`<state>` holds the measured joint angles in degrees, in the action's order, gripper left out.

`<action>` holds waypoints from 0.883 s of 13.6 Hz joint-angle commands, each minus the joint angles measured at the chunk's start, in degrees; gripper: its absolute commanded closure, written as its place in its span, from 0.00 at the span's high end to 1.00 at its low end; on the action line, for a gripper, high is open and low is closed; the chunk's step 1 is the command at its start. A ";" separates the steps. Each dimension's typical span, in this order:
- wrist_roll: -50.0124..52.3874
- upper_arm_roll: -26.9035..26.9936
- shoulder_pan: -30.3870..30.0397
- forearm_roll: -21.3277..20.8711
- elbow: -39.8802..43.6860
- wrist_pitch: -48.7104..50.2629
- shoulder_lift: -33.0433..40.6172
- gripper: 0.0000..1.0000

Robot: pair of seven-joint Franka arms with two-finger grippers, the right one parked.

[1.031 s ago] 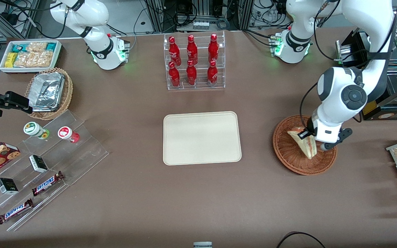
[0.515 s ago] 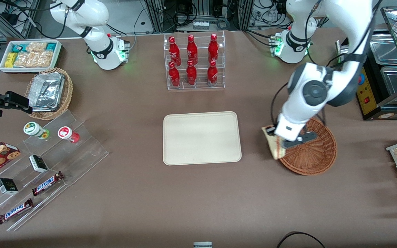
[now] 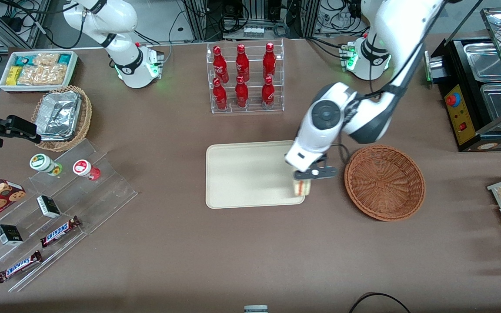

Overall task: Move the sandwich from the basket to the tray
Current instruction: 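Carry the sandwich with the left gripper over the cream tray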

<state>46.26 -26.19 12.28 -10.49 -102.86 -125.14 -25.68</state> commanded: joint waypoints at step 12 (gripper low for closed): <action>14.64 0.53 15.40 -8.93 25.07 8.42 -21.42 0.00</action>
<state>58.65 -26.14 25.74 -17.27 -81.87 -118.59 -44.31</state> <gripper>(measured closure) 0.815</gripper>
